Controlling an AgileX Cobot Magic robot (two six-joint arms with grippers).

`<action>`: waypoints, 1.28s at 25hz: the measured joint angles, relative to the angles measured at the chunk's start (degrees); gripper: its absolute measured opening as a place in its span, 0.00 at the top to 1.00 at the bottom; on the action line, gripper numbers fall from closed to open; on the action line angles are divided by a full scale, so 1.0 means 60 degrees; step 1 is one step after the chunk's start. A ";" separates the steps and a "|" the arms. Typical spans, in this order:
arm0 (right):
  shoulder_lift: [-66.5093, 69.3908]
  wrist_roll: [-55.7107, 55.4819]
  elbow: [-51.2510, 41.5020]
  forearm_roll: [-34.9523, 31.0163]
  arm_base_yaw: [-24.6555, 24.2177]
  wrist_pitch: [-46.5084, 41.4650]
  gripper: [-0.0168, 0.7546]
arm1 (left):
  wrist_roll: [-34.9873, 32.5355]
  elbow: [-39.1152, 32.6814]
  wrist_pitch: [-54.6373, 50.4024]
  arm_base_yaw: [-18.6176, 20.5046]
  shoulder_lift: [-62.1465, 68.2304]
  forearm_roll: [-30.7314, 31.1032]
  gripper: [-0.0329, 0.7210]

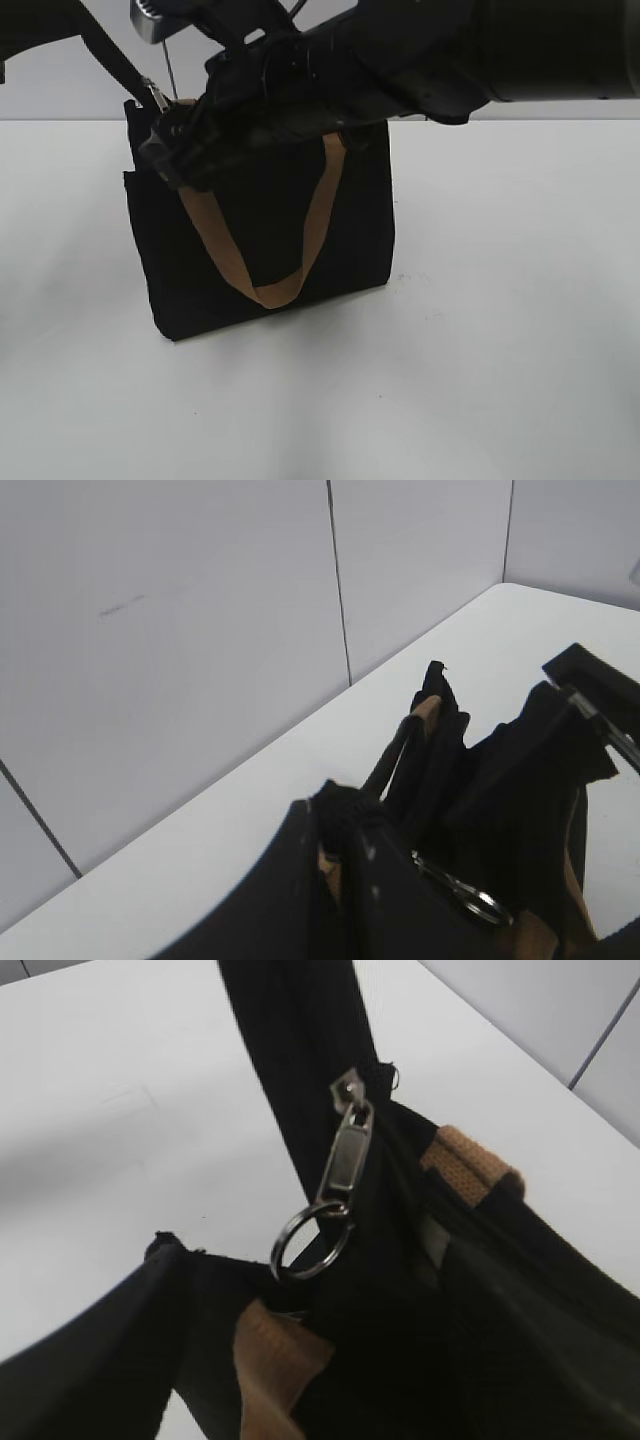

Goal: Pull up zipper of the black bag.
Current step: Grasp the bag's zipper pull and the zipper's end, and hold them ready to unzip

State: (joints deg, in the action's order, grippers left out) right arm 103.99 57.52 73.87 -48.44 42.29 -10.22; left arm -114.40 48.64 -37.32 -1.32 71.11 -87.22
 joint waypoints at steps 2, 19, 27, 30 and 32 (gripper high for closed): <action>0.0049 0.0042 0.0000 0.0000 0.0000 0.0120 0.22 | 0.0000 0.0000 0.0000 0.0000 0.0000 0.0000 0.92; 0.0146 0.0066 0.0000 -0.0009 0.0000 0.0722 0.46 | 0.0000 0.0000 0.0000 0.0000 0.0000 0.0000 0.92; 0.0146 0.0270 0.0000 -0.0009 0.0000 0.0734 0.80 | 0.0000 0.0000 0.0000 0.0000 0.0000 0.0000 0.92; 0.0146 0.0492 0.0000 -0.0009 0.0000 0.0745 0.95 | 0.0000 0.0000 0.0000 0.0000 0.0000 0.0000 0.92; 0.0146 0.0575 0.0000 -0.0009 0.0000 0.0745 0.98 | 0.0000 0.0000 0.0000 0.0000 0.0000 0.0000 0.92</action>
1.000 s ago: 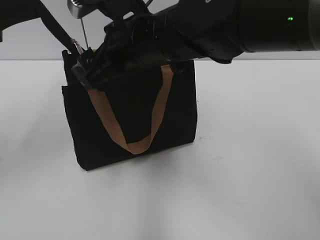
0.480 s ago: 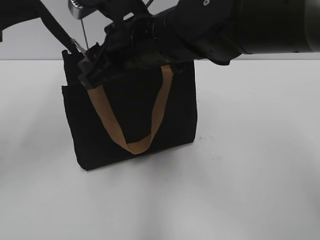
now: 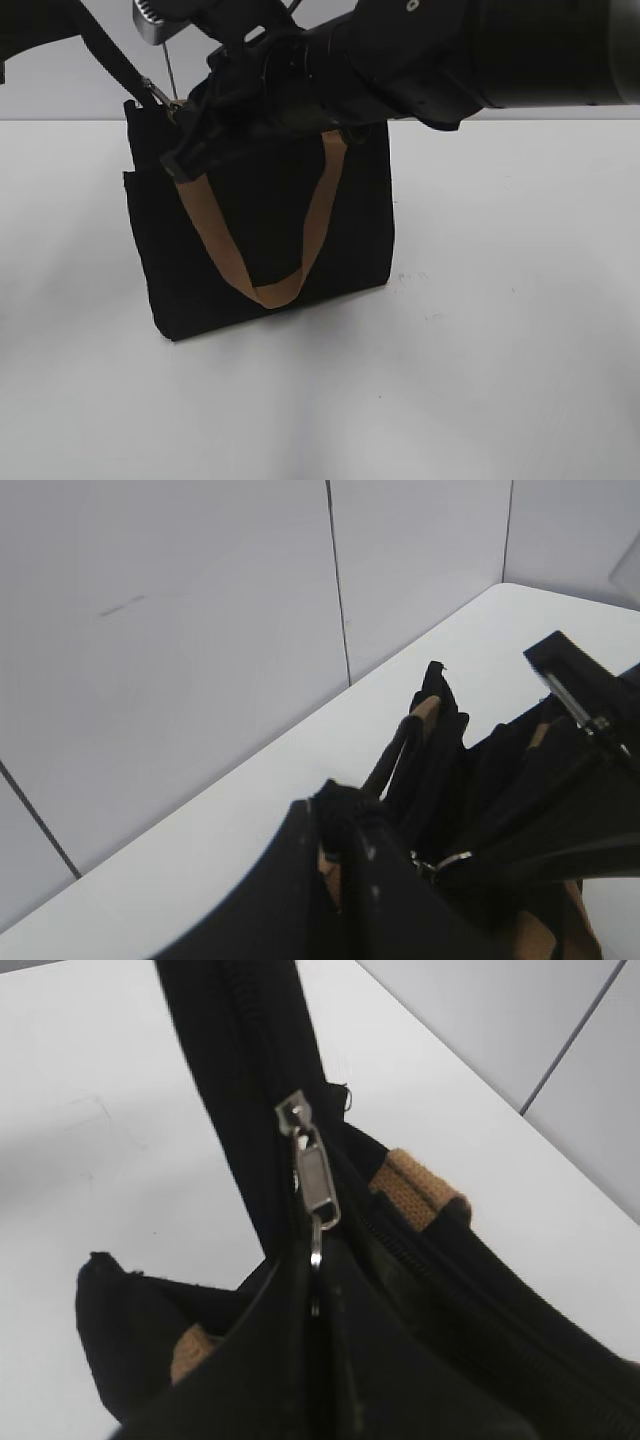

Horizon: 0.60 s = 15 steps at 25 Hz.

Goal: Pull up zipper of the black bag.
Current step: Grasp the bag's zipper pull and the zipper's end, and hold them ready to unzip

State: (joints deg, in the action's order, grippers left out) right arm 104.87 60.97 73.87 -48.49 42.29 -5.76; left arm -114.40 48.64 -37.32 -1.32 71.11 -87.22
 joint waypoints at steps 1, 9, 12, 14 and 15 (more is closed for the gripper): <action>0.0000 0.0018 0.0000 0.0000 0.0000 0.0000 0.98 | 0.0000 0.0000 0.0000 0.0000 0.0000 0.0000 0.92; 0.0000 0.0037 0.0000 0.0000 0.0000 0.0000 0.98 | 0.0124 0.0000 -0.0012 0.0000 -0.0010 0.1256 0.92; 0.0000 0.0037 0.0000 0.0000 0.0000 0.0000 0.98 | 0.0751 0.0000 -0.0110 0.0000 -0.0039 0.2478 0.92; -0.0018 0.0065 0.0000 0.0000 0.0000 0.0000 0.98 | 0.1420 0.0000 0.0030 0.0000 -0.0048 0.3281 0.92; -0.0051 0.0112 0.0000 0.0000 0.0000 0.0000 0.98 | 0.1698 0.0000 0.0082 0.0000 -0.0057 0.3614 0.92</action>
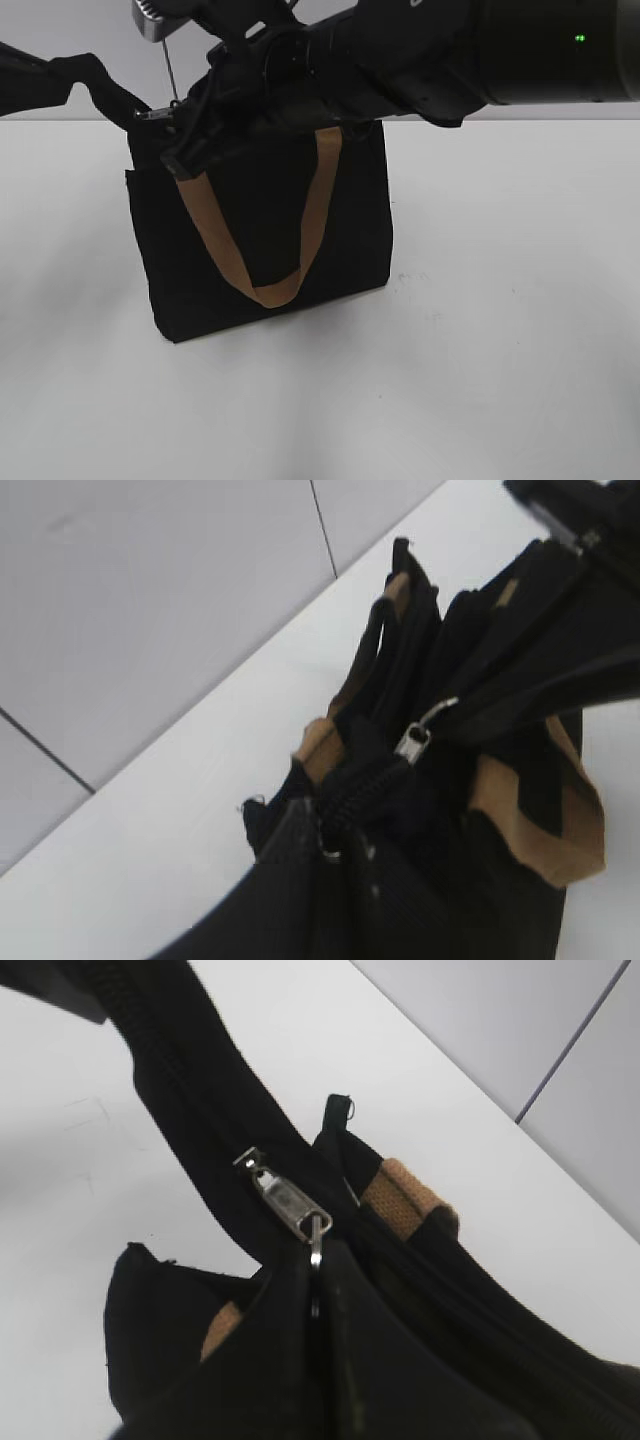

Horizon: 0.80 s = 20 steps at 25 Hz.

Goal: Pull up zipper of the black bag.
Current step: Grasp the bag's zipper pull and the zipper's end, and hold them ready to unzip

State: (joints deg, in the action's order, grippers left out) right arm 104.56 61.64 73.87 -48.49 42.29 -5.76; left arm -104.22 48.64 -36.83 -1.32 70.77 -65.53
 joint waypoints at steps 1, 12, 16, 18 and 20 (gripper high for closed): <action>-0.0026 0.0083 0.0000 0.0000 0.0000 0.0000 0.98 | 0.0293 0.0000 0.0026 0.0000 -0.0008 0.0271 0.92; -0.0056 0.0505 0.0000 0.0000 0.0000 -0.0007 0.98 | 0.3823 0.0000 -0.0070 0.0408 -0.0008 0.4191 0.92; -0.0056 0.0538 0.0000 0.0000 -0.0111 -0.0044 0.98 | 0.4236 0.0000 -0.0527 0.0616 -0.0008 0.4569 0.92; -0.0056 0.0556 0.0000 0.0000 -0.0288 -0.0076 0.98 | 0.4270 0.0000 -0.0590 0.0635 -0.0008 0.4569 0.92; -0.0056 0.0565 0.0000 0.0000 -0.0516 -0.0205 0.98 | 0.4289 0.0000 -0.0620 0.0635 -0.0008 0.4569 0.92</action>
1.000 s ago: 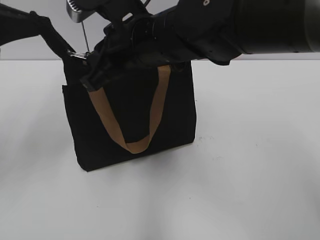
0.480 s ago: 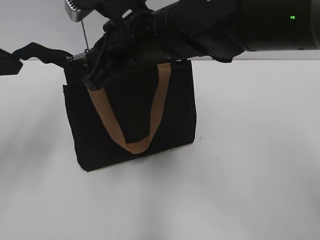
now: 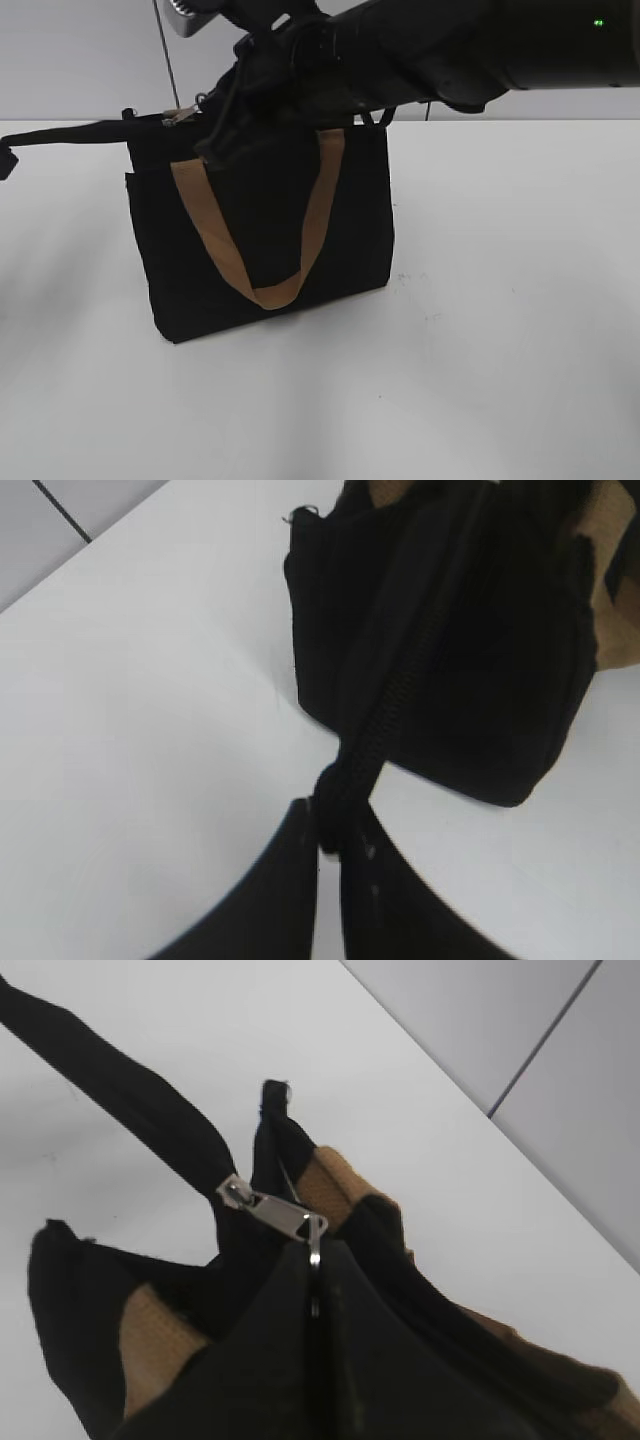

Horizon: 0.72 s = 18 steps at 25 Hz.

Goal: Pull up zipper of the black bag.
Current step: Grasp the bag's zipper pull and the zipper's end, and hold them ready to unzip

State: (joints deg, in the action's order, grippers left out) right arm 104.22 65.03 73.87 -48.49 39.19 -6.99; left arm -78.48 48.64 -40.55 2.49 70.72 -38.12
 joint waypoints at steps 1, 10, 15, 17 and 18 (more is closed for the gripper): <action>0.0000 0.0000 0.0000 0.0000 -0.0129 -0.0121 0.98 | 0.0000 0.0000 -0.0009 0.0000 0.0000 0.0000 0.92; 0.0000 0.0007 0.0000 0.0000 -0.1264 -0.0674 0.98 | 0.0010 0.0009 -0.0043 0.0010 0.0000 0.0092 0.92; 0.0000 0.0007 0.0000 0.0000 -0.1834 -0.0774 0.98 | 0.0010 0.0009 -0.0043 0.0010 0.0000 0.0110 0.92; 0.0000 0.0020 0.0000 0.0021 -0.2071 -0.0807 0.98 | 0.0010 0.0009 -0.0043 0.0010 0.0000 0.0110 0.92; 0.0000 0.0032 0.0000 0.0071 -0.2210 -0.0841 0.98 | 0.0010 0.0009 -0.0043 0.0010 0.0000 0.0110 0.92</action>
State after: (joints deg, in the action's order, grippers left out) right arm 104.22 65.22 73.87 -48.07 25.93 -12.03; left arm -78.42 48.70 -40.81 2.55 70.72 -37.46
